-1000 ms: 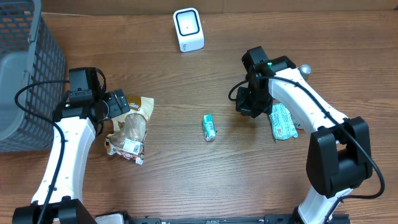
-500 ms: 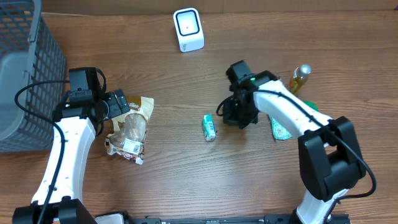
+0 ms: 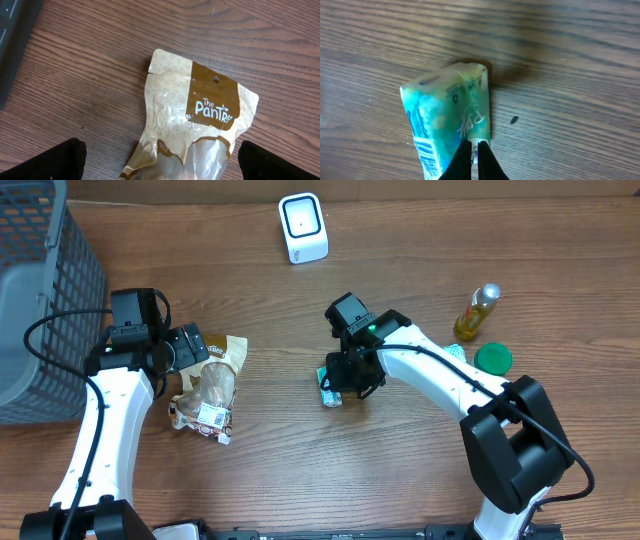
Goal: Scan the item barcode
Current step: 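Lower the right gripper onto the small teal stick pack and grasp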
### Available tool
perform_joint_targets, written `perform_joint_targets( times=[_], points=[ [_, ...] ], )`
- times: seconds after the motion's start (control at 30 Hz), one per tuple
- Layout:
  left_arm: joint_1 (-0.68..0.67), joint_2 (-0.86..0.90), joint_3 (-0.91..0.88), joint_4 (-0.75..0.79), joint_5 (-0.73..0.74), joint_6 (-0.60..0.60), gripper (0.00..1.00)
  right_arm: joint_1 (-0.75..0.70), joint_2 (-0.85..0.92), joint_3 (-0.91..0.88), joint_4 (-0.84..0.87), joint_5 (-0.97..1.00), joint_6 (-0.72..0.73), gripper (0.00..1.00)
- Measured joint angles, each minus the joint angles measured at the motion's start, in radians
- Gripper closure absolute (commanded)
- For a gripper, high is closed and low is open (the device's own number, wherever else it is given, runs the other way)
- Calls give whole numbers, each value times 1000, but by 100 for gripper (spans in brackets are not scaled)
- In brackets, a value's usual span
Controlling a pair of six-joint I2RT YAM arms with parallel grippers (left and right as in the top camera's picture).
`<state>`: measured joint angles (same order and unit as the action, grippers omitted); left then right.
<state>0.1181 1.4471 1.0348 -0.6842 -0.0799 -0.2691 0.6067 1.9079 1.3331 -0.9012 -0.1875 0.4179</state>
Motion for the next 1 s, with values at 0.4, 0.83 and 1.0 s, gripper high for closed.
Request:
perform_joint_targets(
  times=[0.4,0.83,1.0],
  points=[
    [0,0,0,0,0,0,0,21,0,0,12,35,-2,52],
    [0,0,0,0,0,0,0,23,0,0,41,27,2,70],
    [0,0,0,0,0,0,0,23,0,0,64,12,1,70]
  ],
)
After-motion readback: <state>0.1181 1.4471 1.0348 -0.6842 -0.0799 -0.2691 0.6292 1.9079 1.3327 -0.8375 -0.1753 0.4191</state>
